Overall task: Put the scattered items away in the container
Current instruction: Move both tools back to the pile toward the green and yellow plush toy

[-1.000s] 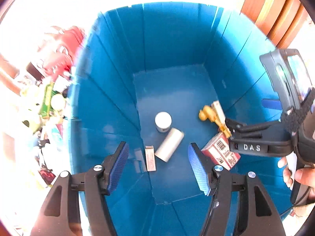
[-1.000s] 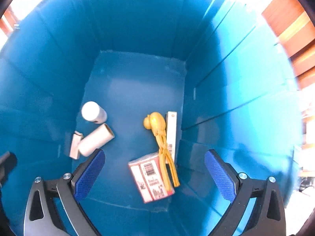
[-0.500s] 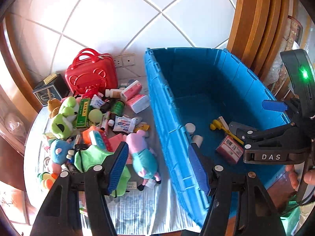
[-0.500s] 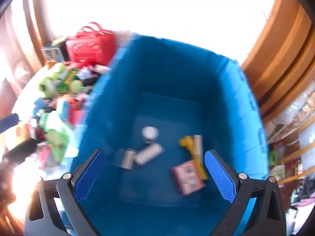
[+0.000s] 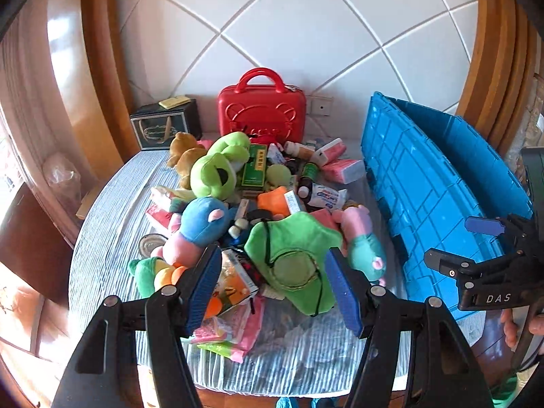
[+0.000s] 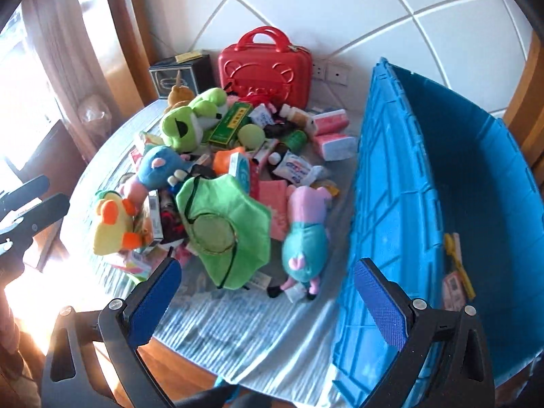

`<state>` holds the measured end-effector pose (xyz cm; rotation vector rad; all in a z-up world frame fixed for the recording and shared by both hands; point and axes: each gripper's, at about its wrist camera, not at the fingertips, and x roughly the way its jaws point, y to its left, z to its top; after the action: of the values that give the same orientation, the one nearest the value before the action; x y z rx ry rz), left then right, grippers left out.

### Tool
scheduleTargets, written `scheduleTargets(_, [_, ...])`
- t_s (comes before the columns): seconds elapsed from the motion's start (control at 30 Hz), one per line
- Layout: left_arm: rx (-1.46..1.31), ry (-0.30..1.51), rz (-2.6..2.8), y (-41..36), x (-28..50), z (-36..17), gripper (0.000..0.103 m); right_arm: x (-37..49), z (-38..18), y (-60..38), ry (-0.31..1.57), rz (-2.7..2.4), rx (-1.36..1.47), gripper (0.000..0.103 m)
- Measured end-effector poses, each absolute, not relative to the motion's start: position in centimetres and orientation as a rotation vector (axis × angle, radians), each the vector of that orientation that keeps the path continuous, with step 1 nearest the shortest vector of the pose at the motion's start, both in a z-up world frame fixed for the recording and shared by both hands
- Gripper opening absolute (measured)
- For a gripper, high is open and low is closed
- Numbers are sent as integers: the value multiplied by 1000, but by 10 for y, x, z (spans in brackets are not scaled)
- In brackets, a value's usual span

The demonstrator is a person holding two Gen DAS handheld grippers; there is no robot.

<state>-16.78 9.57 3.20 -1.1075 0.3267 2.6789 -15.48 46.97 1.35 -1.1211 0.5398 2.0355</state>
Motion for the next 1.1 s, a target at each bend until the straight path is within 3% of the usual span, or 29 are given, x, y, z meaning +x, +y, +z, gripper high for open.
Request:
scheduleTargets(0.53, [-1393, 124, 2801, -17, -185, -88, 62, -228, -102, 454, 584, 2072, -1234, 103])
scheduleTargets(0.77, [-1468, 49, 2787, -54, -194, -106, 62, -260, -134, 442, 672, 2060, -1276, 103])
scheduleTargets(1.1, [-1343, 300, 2642, -87, -245, -99, 62, -311, -135, 418, 784, 1918, -1124, 103])
